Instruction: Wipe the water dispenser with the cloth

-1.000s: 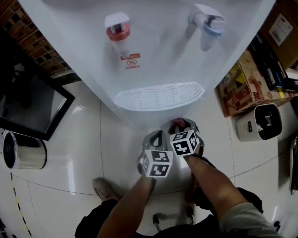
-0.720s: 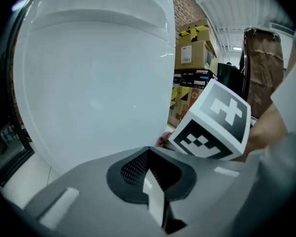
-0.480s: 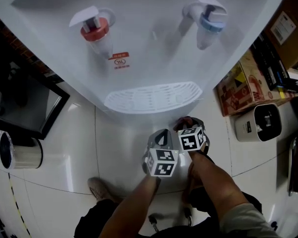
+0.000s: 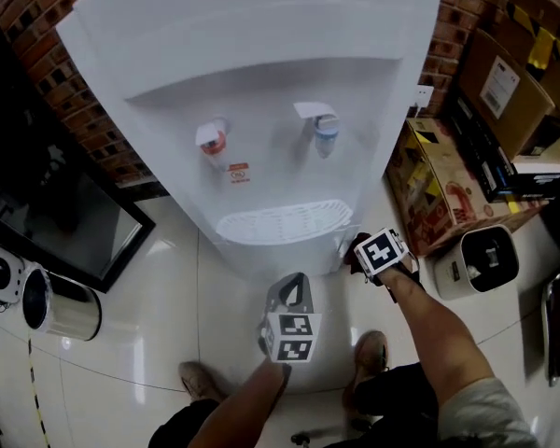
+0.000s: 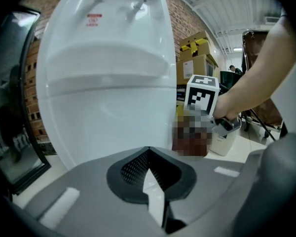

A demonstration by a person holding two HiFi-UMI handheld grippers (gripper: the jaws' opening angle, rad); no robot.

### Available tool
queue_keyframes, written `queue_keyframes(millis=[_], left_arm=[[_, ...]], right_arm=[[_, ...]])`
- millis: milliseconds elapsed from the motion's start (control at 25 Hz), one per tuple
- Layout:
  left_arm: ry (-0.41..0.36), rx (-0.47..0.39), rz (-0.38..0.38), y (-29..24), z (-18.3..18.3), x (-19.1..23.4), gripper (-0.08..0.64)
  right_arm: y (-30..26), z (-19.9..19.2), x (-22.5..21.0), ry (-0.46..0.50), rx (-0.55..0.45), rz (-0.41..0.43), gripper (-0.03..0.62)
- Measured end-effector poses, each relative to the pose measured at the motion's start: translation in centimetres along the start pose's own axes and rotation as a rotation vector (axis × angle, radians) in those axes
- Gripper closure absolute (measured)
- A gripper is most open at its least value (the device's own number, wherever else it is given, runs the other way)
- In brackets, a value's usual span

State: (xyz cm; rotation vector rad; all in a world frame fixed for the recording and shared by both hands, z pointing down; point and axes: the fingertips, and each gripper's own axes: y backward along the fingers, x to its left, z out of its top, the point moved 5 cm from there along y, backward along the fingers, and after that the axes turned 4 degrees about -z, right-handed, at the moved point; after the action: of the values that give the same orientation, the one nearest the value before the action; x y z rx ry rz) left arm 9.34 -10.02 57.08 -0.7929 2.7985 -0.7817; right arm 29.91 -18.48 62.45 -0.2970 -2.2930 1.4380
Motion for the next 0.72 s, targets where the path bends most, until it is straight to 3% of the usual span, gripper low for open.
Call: queue_keyframes(millis=[80, 200, 320, 440, 560, 720], left_arm=[[0.014, -0.041, 0.071, 2.3, 2.5, 0.6, 0.56], [0.035, -0.131, 0.193, 5.0, 7.7, 1.9, 0.56], [0.015, -0.2, 0.26, 8.5, 11.6, 0.8, 0.56], [-0.016, -0.224, 0.326, 11.7, 13.3, -1.2, 0.56], [0.023, -0.222, 0.41, 14.4, 14.1, -2.4, 0.56], [0.056, -0.278, 0.503, 17.9, 17.3, -4.9, 0.56]], right_arm=[[3.0, 0.9, -0.8, -0.011, -0.044, 0.033, 0.514], [7.3, 3.9, -1.9, -0.075, -0.217, 0.071, 0.514], [11.6, 5.1, -2.7, -0.101, -0.398, 0.054, 0.514], [15.7, 6.5, -4.0, -0.092, -0.572, 0.056, 0.514], [21.0, 8.6, -6.1, -0.112, -0.765, 0.063, 0.514], [29.0, 9.7, -7.8, -0.141, -0.999, 0.157, 0.513]])
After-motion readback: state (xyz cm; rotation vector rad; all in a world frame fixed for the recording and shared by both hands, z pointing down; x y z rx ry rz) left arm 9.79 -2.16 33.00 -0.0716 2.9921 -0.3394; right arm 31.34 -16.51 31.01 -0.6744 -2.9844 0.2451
